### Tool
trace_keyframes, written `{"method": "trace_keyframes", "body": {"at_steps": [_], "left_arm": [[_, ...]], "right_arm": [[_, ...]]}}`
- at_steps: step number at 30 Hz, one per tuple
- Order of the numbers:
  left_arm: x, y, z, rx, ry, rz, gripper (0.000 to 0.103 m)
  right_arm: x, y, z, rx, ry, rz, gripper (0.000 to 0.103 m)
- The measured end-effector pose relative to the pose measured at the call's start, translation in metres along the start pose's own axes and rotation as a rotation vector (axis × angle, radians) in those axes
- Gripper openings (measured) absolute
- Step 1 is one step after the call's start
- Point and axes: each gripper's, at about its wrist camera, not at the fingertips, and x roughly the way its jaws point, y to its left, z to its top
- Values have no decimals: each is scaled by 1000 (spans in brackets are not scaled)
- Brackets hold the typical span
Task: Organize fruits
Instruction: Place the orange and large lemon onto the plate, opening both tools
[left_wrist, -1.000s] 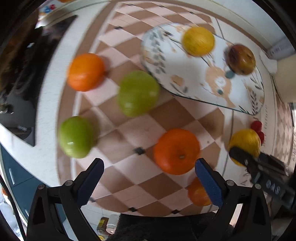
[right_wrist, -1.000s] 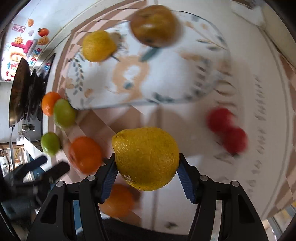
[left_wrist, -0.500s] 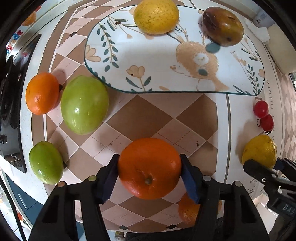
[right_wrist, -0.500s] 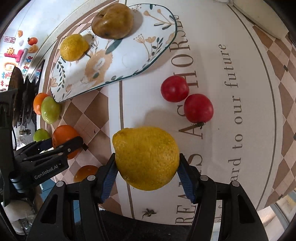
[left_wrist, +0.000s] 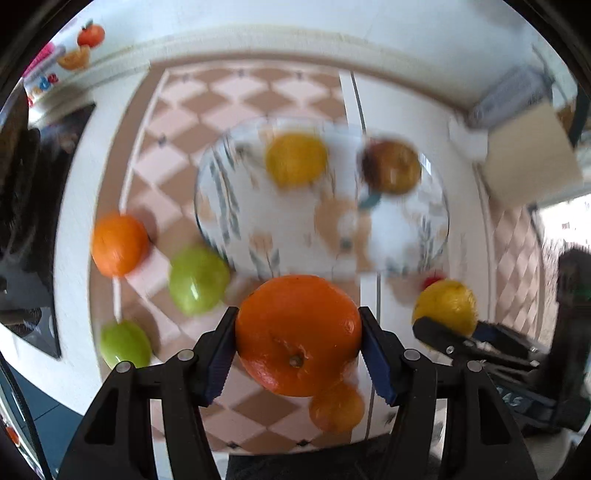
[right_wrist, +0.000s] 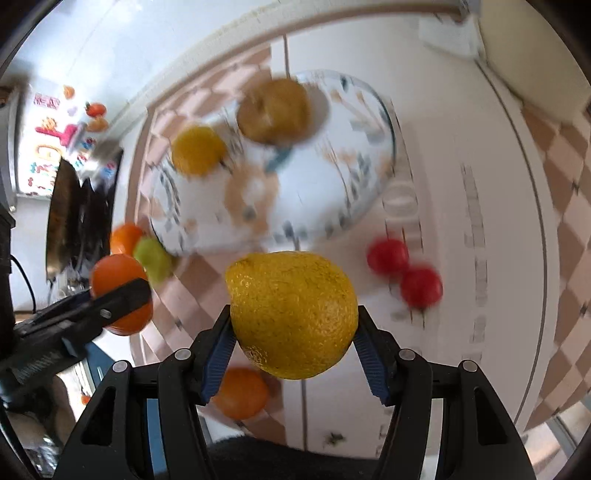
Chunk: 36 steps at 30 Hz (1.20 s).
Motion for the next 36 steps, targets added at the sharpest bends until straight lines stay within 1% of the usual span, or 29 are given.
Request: {"method": "trace_keyframes", "body": {"at_steps": [2,4,5,8,10,14,19,22,26,33,35,36], "left_arm": [[-4,10,25,-9,-24,30,60],[0,22,45,-18,-27,67,60],[7,30,57,-27,-15,87,60],[38,42,81,-54,42,107,60],[56,48,88,-65,87,109,60],[73,50,88,-82,129,102,60],[77,47,80,-82,123,98,61],[78,46,78,-101,139,58,61],[84,32,67,-89,164,21,61],[95,20,55,-99,223,-14,61],[93,19,55,-100,224,-23,61],[92,17,55,-96,222,-28,61]], "right_arm": [[1,2,19,5,-22,-17,64],[8,3,36,4,-26,-32,64],[11,4,45,3,-27,-40,64],[18,8,60,-19,-29,-67,64],[23,8,68,-35,-25,-79,64],[38,16,75,-53,-10,-104,64],[50,18,76,-65,16,-123,64],[52,17,75,-64,19,-120,65],[54,17,74,-79,24,-118,65],[54,12,74,-65,42,-115,65],[51,12,73,-62,37,-110,74],[49,10,73,-61,33,-107,80]]}}
